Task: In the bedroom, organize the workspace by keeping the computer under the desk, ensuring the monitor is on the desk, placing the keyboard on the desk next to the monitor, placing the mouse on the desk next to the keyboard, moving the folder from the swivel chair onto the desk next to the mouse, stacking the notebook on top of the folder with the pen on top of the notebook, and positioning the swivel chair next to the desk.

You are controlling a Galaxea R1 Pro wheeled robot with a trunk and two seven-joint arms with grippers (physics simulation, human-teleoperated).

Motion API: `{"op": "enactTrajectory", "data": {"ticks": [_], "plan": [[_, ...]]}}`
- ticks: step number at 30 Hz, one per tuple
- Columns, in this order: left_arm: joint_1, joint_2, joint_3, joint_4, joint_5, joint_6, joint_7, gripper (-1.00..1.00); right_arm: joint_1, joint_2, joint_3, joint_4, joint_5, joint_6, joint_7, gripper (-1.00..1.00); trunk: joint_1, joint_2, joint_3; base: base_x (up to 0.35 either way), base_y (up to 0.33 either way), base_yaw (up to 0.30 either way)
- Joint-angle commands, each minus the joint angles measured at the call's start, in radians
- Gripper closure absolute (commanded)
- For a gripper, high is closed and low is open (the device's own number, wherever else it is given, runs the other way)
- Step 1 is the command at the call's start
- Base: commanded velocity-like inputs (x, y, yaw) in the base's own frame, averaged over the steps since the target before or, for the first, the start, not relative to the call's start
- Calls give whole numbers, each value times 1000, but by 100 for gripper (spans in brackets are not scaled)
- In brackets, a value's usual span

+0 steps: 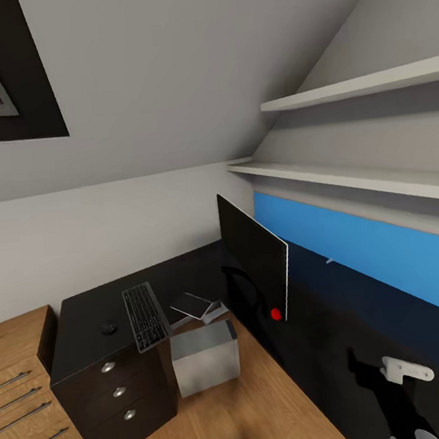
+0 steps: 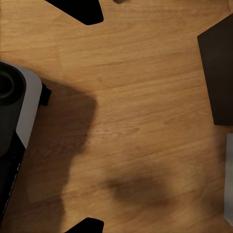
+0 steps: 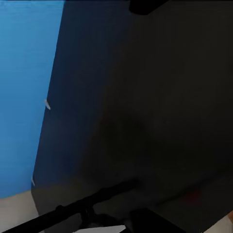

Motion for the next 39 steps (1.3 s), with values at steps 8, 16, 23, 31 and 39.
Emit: {"op": "enactTrajectory", "data": {"ticks": [8, 16, 23, 31, 39], "plan": [[0, 0, -9, 0, 4, -3, 8, -100, -96, -42, 6, 59, 1, -4, -112, -100, 0, -1, 0, 0, 0, 0], [0, 0, -9, 0, 4, -3, 8, -100, -311, -74, 7, 233, 2, 67, -141, -100, 0, -1, 0, 0, 0, 0], [0, 0, -7, 0, 5, -3, 8, -100, -529, -106, 8, 490, 10, 111, -146, -100, 0, -1, 0, 0, 0, 0], [0, 0, -8, 0, 4, -3, 8, -100, -730, -183, 7, 823, 11, 86, -146, -100, 0, -1, 0, 0, 0, 0], [0, 0, -7, 0, 1, -4, 8, -100, -881, -240, 7, 1181, 14, -95, -147, -100, 0, -1, 0, 39, 0, 0]]}}
